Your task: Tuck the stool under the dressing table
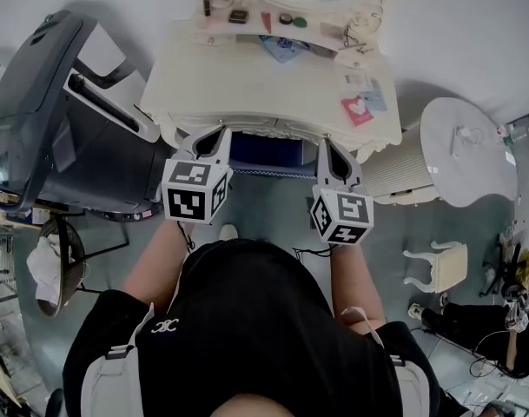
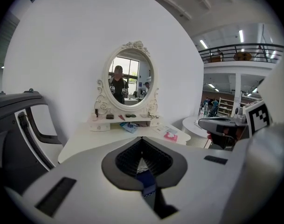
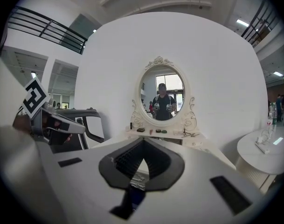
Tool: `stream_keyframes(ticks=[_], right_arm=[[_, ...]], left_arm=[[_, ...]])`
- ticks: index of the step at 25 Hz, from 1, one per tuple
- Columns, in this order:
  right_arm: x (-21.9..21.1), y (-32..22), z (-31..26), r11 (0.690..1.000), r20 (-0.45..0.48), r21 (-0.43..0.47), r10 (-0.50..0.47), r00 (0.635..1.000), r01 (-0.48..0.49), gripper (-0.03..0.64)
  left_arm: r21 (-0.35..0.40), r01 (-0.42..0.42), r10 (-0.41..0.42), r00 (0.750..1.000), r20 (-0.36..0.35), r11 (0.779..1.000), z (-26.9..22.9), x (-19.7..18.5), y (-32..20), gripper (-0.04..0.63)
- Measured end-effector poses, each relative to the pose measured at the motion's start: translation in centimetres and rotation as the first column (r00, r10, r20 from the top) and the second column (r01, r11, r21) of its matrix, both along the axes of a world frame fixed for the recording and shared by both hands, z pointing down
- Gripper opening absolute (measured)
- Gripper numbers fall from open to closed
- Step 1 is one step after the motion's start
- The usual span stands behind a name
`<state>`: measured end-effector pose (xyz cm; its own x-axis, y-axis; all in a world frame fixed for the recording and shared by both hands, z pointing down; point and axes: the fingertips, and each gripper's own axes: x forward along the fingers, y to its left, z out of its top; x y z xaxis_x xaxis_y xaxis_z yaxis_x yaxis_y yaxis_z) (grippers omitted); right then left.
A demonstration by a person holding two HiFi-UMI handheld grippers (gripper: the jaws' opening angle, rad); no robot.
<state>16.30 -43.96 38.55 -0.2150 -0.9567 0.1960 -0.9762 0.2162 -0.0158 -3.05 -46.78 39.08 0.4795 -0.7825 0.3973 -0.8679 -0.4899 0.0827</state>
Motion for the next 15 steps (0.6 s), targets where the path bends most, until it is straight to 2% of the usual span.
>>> stream_keyframes(ticks=[15], right_arm=[[-0.24, -0.35, 0.45, 1.0, -0.033, -0.01, 0.012, 0.999, -0.012, 0.008]], left_arm=[[0.015, -0.018, 0.017, 1.0, 0.023, 1.0, 0.15, 0.14, -0.22, 0.006]])
